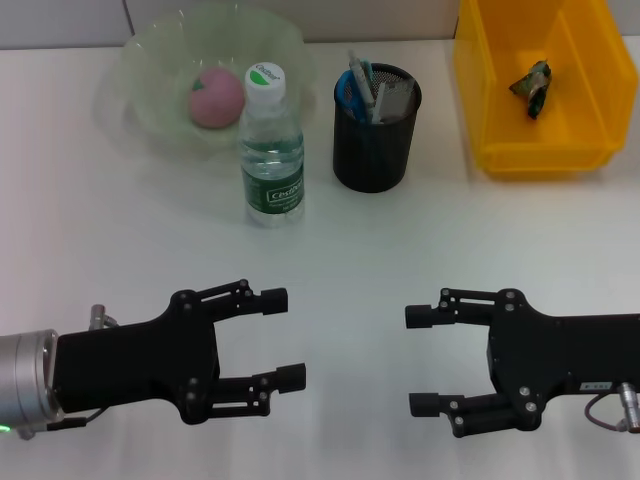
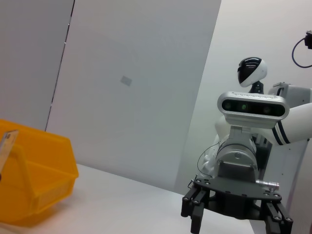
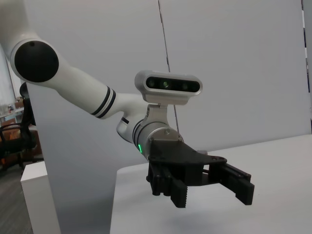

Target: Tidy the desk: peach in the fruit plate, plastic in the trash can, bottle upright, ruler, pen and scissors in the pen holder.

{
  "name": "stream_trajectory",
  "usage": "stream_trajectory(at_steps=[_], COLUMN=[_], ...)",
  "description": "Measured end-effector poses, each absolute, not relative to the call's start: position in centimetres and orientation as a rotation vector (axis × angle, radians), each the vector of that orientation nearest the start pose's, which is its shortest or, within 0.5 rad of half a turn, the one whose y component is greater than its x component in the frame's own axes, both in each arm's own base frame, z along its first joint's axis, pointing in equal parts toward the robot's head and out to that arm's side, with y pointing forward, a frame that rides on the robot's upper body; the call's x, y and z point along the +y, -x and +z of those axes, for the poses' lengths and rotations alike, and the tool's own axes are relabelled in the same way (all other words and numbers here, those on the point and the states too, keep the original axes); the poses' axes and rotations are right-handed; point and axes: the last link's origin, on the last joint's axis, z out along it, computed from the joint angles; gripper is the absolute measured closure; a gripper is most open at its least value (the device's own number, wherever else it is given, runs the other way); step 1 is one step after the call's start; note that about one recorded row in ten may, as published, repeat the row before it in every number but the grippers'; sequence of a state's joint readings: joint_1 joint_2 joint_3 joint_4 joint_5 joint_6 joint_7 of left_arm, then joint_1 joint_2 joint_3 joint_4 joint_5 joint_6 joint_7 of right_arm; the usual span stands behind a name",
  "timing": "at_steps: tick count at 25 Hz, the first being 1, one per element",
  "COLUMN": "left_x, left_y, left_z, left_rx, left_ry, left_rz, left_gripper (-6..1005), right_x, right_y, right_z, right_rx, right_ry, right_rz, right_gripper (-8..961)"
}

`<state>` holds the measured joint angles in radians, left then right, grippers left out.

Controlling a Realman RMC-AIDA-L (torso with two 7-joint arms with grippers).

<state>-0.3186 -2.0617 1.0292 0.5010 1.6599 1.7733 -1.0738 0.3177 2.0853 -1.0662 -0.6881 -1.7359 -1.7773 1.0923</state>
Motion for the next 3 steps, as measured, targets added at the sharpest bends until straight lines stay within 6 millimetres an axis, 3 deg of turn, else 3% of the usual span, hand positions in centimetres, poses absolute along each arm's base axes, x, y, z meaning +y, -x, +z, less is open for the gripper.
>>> stream_trajectory(at_steps=[3], left_x=[23.41], left_y=[27.34], left_z=[-3.00], left_rx=[-0.466], left_ry=[2.845], left_rz=[-1.081], left_gripper=[187], right_x=[24.47], right_y=[-25.56], right_z=[-2.75], right_rx=[0.233], right_ry=[2.962], right_rz=[0.954], right_gripper=[154])
